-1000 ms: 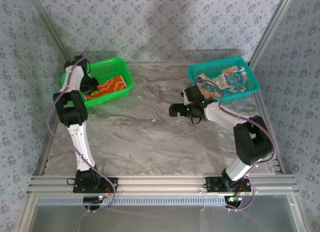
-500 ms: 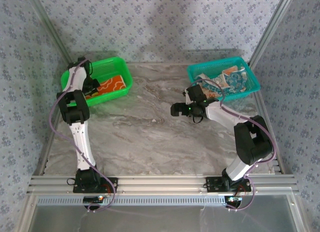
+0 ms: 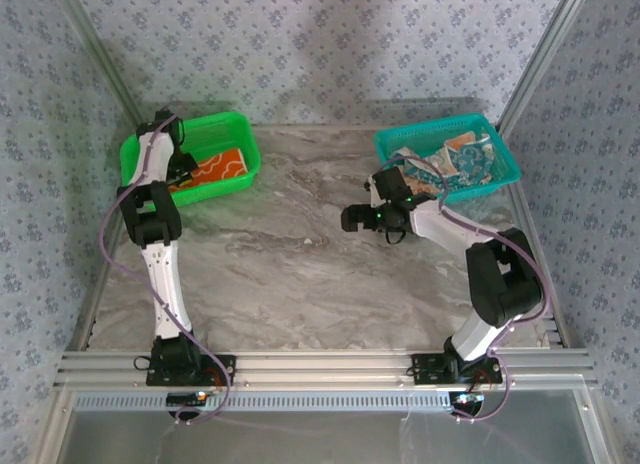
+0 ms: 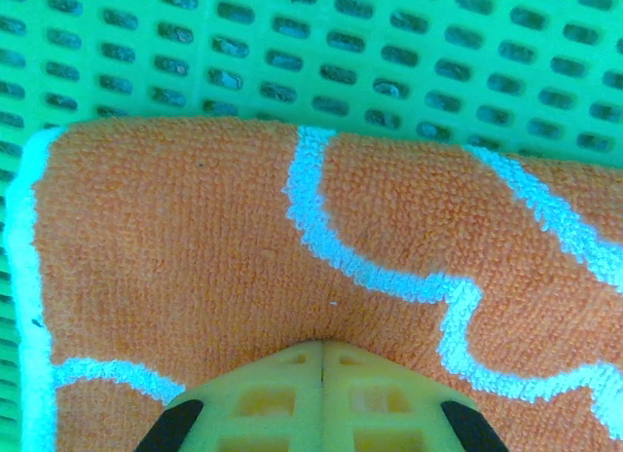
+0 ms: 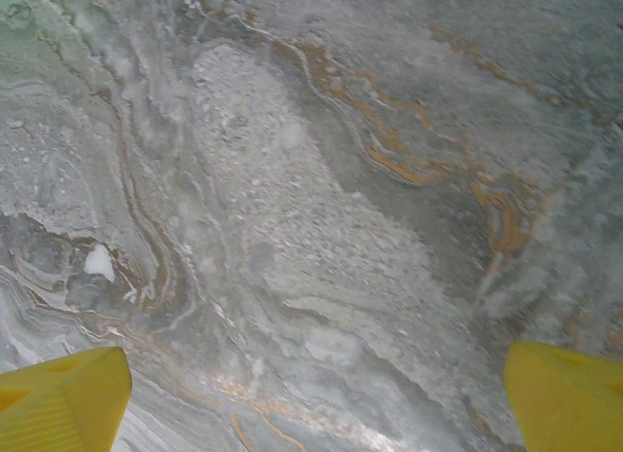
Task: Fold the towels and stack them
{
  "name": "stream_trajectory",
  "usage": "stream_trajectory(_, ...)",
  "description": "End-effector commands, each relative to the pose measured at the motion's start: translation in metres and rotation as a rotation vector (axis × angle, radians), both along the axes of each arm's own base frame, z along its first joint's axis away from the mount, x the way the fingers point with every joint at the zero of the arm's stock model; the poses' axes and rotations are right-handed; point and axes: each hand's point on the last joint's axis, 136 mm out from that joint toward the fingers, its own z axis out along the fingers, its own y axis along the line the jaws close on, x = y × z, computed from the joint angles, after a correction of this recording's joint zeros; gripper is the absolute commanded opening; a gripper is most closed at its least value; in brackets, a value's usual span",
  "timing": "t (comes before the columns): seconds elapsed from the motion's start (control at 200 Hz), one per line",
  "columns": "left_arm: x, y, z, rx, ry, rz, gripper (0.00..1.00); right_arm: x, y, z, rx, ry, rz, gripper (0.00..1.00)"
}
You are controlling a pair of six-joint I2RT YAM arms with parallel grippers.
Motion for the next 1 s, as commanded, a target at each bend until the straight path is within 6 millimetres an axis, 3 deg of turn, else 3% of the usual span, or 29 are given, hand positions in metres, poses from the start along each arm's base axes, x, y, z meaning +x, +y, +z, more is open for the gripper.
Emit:
stream_trajectory(0.0, -0.002, -0.013, -0.003, -0.037, 0.005, 0.003, 0.02, 0.009, 0.033, 0.014, 0.036, -0.021, 0.068, 1.00)
stream_trajectory(0.2, -0.033, -0.044, -0.001, -0.056, 0.027, -0.007, 0.04, 0.029, 0.075, 0.030, 0.138, -0.039, 0.063, 1.00)
stream_trajectory(0.39, -0.078, -0.081, -0.006, -0.087, 0.049, 0.004, 0.06, 0.035, 0.125, 0.040, 0.221, -0.019, 0.066, 1.00)
stream_trajectory(0.68, -0.144, -0.138, -0.007, -0.122, 0.072, 0.013, 0.08, 0.036, 0.183, 0.040, 0.410, 0.076, -0.019, 1.00)
stream_trajectory(0.75, -0.152, -0.141, -0.002, -0.094, 0.074, 0.001, 0.09, 0.036, 0.196, 0.040, 0.445, 0.096, -0.022, 1.00)
stream_trajectory(0.874, -0.155, -0.127, 0.006, -0.058, 0.064, 0.000, 0.09, 0.041, 0.211, 0.035, 0.493, 0.128, -0.065, 1.00)
stream_trajectory(0.994, -0.153, -0.122, 0.009, -0.065, 0.058, -0.016, 0.09, 0.046, 0.223, 0.028, 0.515, 0.155, -0.107, 0.88)
